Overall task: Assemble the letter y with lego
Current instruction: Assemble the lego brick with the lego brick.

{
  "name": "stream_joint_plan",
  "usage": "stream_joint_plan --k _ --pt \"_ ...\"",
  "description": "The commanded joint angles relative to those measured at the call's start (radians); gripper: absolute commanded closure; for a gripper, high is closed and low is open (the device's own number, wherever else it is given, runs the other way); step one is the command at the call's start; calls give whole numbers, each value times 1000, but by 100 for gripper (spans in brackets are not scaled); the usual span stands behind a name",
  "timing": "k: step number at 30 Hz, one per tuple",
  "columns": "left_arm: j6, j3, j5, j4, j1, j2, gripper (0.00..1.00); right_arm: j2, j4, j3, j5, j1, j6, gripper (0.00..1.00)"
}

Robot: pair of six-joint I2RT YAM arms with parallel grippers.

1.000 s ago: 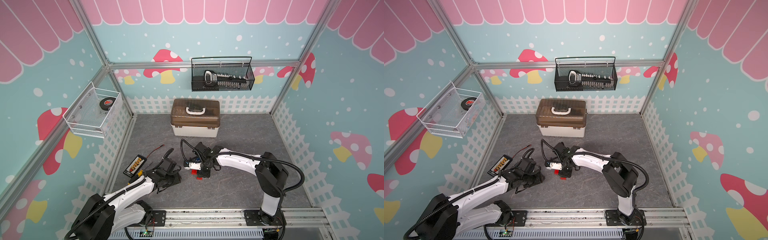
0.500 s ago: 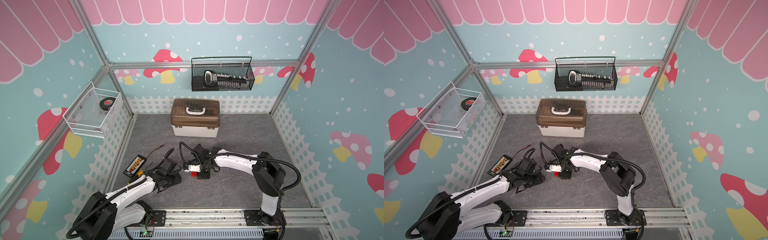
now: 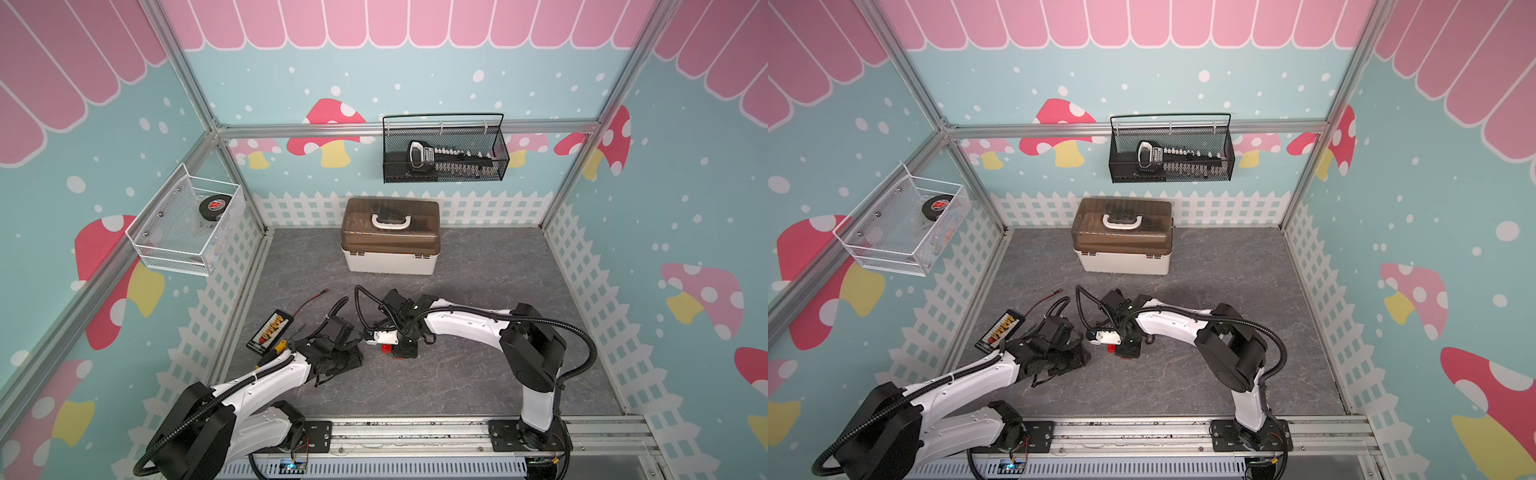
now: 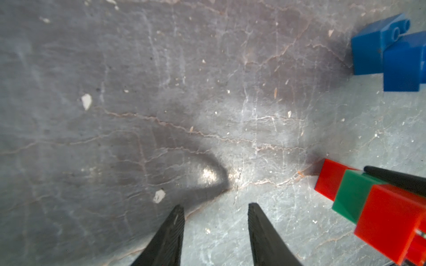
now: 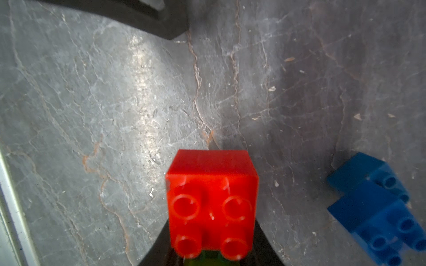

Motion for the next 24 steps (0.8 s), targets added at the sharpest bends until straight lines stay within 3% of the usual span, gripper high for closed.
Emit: stream_joint_plan --k 1,18,24 --pt "-9 -16 5 10 7 -7 53 32 -59 5 20 8 -28 68" --pt "-5 -20 3 8 11 -7 53 59 -126 37 65 36 -23 68" --pt "-4 -17 0 8 12 -7 53 58 -127 37 -5 37 -14 68"
